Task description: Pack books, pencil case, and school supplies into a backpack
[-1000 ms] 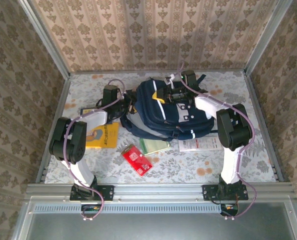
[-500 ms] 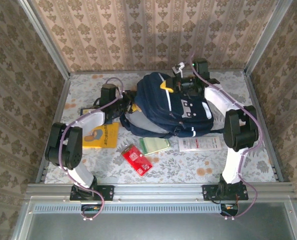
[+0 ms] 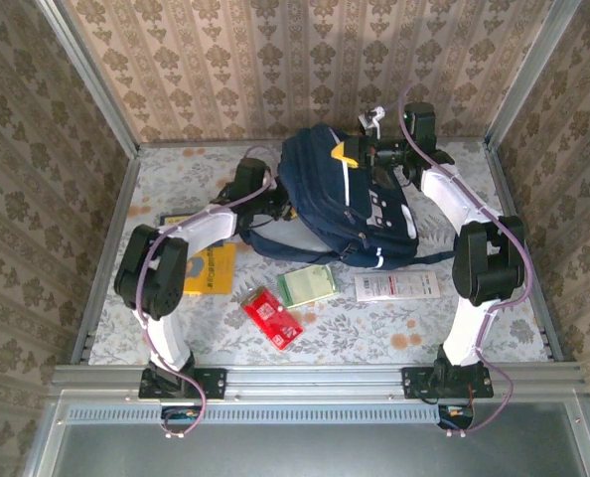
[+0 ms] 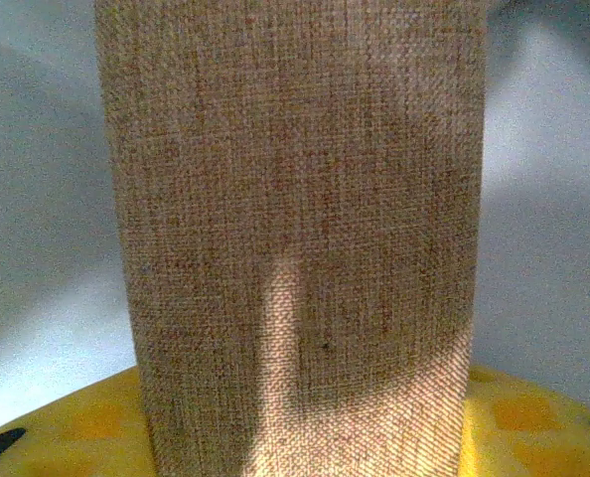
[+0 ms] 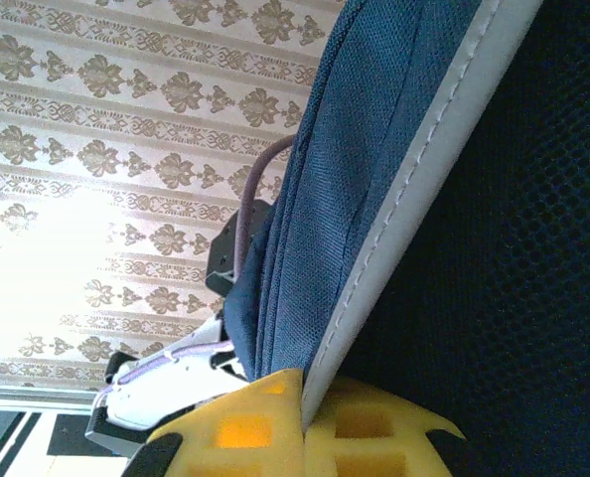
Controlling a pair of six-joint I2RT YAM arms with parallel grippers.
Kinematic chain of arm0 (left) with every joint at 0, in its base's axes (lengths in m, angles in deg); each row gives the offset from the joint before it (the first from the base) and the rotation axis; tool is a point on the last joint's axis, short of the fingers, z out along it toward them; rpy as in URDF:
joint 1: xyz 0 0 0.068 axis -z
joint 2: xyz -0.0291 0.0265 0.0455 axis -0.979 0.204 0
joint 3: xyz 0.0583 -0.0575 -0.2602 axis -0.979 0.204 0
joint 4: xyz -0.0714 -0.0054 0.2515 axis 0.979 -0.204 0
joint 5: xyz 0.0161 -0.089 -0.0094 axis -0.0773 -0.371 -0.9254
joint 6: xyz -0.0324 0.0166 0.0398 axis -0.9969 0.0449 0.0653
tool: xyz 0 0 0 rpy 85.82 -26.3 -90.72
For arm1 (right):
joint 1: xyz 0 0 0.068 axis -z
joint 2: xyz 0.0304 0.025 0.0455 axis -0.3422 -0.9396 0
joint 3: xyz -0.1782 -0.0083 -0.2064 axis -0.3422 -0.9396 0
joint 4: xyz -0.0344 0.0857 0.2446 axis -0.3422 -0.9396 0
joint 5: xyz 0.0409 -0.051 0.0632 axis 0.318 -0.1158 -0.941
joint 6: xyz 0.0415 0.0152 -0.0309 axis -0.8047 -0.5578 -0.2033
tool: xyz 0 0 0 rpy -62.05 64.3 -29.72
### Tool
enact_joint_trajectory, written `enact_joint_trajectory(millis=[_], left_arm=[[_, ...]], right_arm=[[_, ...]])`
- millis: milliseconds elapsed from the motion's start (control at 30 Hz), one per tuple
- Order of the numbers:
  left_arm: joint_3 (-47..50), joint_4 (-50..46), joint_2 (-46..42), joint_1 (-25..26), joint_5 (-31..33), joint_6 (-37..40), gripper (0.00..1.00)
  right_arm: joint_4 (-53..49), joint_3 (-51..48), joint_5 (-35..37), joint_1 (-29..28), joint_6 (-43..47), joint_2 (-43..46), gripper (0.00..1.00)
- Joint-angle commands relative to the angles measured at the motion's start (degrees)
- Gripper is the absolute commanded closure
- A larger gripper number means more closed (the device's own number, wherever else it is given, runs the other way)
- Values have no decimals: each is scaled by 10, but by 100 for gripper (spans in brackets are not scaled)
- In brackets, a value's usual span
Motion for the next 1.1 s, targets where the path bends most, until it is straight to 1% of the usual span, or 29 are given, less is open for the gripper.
enact_joint_trajectory(millis=[0,100,167,200,267,300,333,467,600,800,900,1067], left_arm=[[-48,36,31,30,-2,-3,64],[-82,61,66,63,-2,-24,62],[-102,64,83,82,4,-25,58],[-111,65,92,92,10,-24,51],[-122,72,109,104,14,-31,27],[-131,70,117,110,15,-35,4],[-137,68,122,112,16,-38,0],[-146,46,112,113,29,-21,0],[-145,4,85,109,42,15,0],[-119,-13,42,90,31,44,0],[-102,-44,12,73,23,71,0],[-72,-101,-45,42,16,117,0]], right_arm=[[96,10,-42,-2,-28,39,100],[120,10,-34,3,-48,34,100],[154,7,-27,8,-78,31,100],[171,5,-24,10,-89,30,100],[206,1,-20,14,-117,29,100],[219,-1,-20,15,-125,27,100],[229,-2,-19,16,-133,28,100],[239,-12,-14,21,-139,33,100],[243,-22,-9,26,-139,37,100],[233,-33,-1,38,-129,44,100],[200,-37,7,45,-101,53,100],[106,-26,20,46,-24,62,100]])
